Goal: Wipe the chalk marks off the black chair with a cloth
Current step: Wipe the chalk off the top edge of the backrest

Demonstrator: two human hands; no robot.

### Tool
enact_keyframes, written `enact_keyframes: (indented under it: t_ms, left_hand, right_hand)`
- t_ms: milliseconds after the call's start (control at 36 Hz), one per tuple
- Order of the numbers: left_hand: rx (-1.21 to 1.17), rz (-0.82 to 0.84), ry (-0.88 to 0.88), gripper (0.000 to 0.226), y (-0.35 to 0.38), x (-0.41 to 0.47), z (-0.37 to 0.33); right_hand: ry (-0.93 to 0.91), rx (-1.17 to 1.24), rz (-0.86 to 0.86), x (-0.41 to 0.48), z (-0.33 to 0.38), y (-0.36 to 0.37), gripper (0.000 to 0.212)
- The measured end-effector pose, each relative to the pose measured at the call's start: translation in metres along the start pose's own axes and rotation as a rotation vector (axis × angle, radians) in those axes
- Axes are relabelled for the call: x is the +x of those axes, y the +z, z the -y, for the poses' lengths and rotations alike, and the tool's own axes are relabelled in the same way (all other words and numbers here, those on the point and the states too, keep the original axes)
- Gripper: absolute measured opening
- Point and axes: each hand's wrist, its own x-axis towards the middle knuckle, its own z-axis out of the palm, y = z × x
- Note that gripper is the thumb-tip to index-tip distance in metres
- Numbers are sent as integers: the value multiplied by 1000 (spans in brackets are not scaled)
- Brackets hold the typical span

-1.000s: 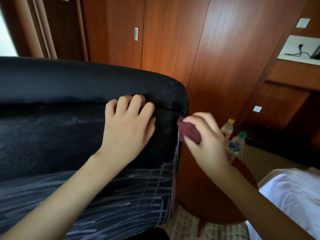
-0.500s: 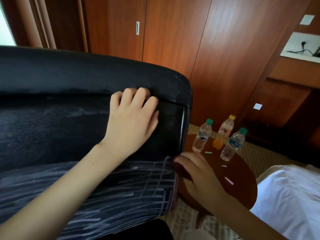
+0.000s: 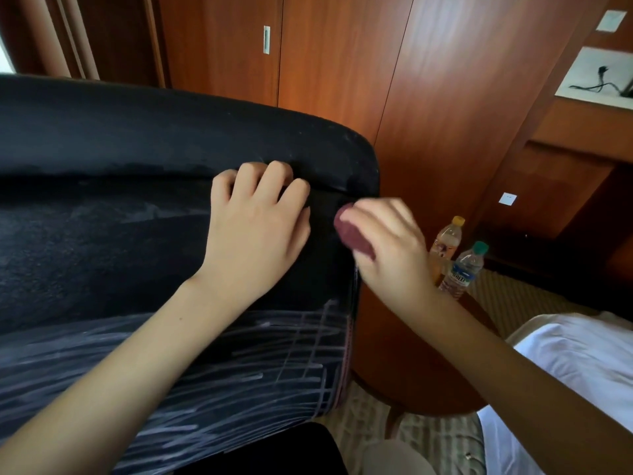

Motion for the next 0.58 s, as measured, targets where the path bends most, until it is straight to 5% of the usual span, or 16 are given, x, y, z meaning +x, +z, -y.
enact_keyframes:
  t_ms: [417, 583]
  left_hand:
    - [24, 19, 21, 22, -8, 1, 0]
    - [11, 18, 66, 26, -11, -1, 6]
  right_hand:
    - [-261, 15, 350, -119, 21, -3, 41]
    - [-161, 64, 74, -49, 29, -19, 26]
